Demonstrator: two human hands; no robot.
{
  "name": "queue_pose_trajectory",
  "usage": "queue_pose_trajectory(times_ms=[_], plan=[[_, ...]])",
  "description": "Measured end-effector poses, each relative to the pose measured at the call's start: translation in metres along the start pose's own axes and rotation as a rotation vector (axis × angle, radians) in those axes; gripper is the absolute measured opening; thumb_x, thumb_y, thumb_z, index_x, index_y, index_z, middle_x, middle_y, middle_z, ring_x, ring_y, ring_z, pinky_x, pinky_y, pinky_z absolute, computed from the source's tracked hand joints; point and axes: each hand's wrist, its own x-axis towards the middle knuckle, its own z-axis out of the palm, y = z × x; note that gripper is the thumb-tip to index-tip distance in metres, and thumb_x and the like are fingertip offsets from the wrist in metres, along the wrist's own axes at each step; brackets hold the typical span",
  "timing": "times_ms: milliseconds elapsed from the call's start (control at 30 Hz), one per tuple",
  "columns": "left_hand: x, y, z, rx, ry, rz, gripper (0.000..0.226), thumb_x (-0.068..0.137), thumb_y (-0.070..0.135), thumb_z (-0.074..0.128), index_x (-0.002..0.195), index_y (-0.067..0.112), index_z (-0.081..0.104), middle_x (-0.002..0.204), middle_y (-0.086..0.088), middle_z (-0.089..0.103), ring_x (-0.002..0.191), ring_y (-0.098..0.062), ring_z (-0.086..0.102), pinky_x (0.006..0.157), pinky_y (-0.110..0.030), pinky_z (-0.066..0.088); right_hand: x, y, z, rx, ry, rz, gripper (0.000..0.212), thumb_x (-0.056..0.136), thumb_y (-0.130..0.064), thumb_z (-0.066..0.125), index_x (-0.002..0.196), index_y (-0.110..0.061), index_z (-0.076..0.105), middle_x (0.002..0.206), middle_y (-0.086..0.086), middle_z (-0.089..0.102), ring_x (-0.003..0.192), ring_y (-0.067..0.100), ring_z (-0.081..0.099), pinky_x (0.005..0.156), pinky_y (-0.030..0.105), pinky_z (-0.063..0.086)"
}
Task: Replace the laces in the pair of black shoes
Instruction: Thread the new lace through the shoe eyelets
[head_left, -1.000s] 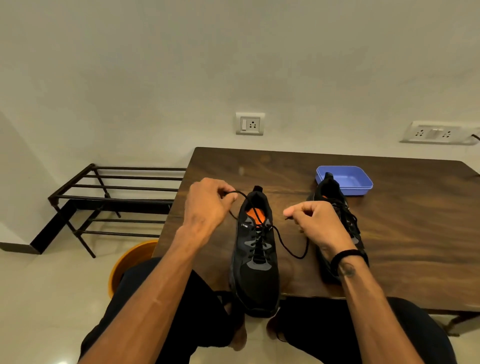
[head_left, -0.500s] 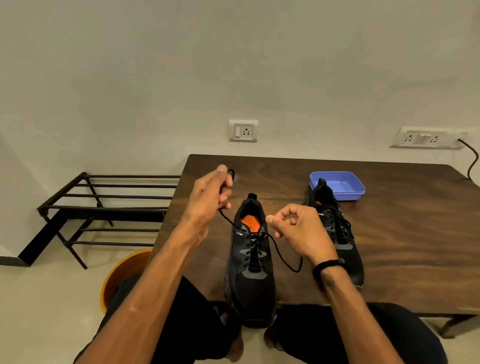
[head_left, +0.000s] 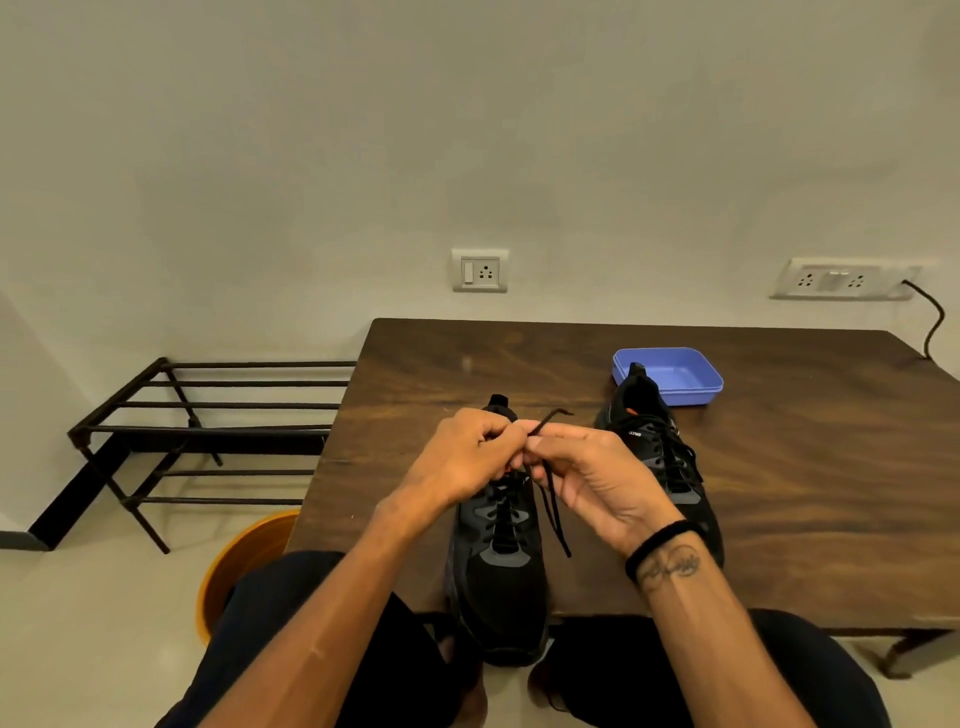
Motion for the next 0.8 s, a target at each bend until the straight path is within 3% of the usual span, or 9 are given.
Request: queue_pose_trajectory(times_ms=[100,200,333,400,600,700,800], plan=[[0.002,-0.005,-0.004,-0.031,-0.03,-0.018,0.046,0.103,0.045,0.055,0.077,0.012,0.074,0.066,-0.006,0.069,0.06,-0.01,0.059,0.065,-0.033,0.047,0.002,0.002,0.001,0.036,0.052,-0.038,0.018,0.096,0.005,0.062,0.109,0.012,0.071,0.09,0.023,0.07,0.076,0.019,0.068,0.07,0.02,0.058],[0.004,-0.009,-0.004,-0.081,-0.086,-0.04,0.04,0.106,0.04,0.052,0.08,0.018,0.075,0.064,0.002,0.066,0.061,-0.01,0.058,0.066,-0.031,0.046,0.003,0.003,0.001,0.025,0.144,-0.136,0.017,0.093,0.006,0.067,0.108,0.01,0.073,0.107,0.019,0.074,0.076,0.017,0.067,0.076,0.022,0.061],[0.006,-0.008,-0.003,-0.259,-0.095,-0.095,0.037,0.108,0.033,0.051,0.085,0.016,0.073,0.066,0.001,0.064,0.057,-0.012,0.054,0.063,-0.028,0.045,0.0,-0.001,0.0,-0.027,0.189,-0.241,0.017,0.089,0.005,0.072,0.106,0.001,0.074,0.1,0.02,0.076,0.084,0.024,0.068,0.084,0.029,0.061],[0.006,-0.004,-0.005,-0.367,-0.067,-0.148,0.035,0.108,0.031,0.051,0.084,0.013,0.071,0.062,0.001,0.06,0.052,-0.01,0.051,0.065,-0.03,0.045,-0.004,-0.005,0.001,-0.159,0.17,-0.325,0.017,0.088,0.002,0.075,0.105,-0.003,0.075,0.1,0.014,0.078,0.089,0.023,0.072,0.087,0.031,0.061],[-0.001,0.007,-0.014,-0.493,0.032,-0.17,0.041,0.105,0.036,0.056,0.075,0.012,0.068,0.058,0.001,0.056,0.048,-0.006,0.051,0.063,-0.024,0.046,-0.006,-0.009,0.003,-0.906,0.173,-0.607,0.018,0.087,-0.006,0.079,0.095,-0.022,0.079,0.093,-0.014,0.077,0.093,0.002,0.072,0.087,0.021,0.058],[-0.002,0.008,-0.013,-0.493,-0.011,-0.196,0.051,0.109,0.037,0.048,0.079,0.005,0.075,0.058,-0.002,0.061,0.045,-0.007,0.05,0.061,-0.024,0.05,-0.005,-0.001,0.004,-0.954,0.235,-0.726,0.021,0.085,-0.008,0.081,0.095,-0.025,0.079,0.094,-0.015,0.075,0.095,0.003,0.071,0.088,0.026,0.058],[-0.002,0.005,-0.007,-0.541,-0.063,-0.267,0.044,0.108,0.031,0.051,0.101,-0.004,0.076,0.075,-0.011,0.069,0.05,-0.005,0.058,0.063,-0.022,0.059,-0.005,0.003,0.005,-0.939,0.197,-0.787,0.022,0.086,-0.012,0.082,0.1,-0.028,0.079,0.097,-0.015,0.075,0.099,0.005,0.071,0.088,0.03,0.058]])
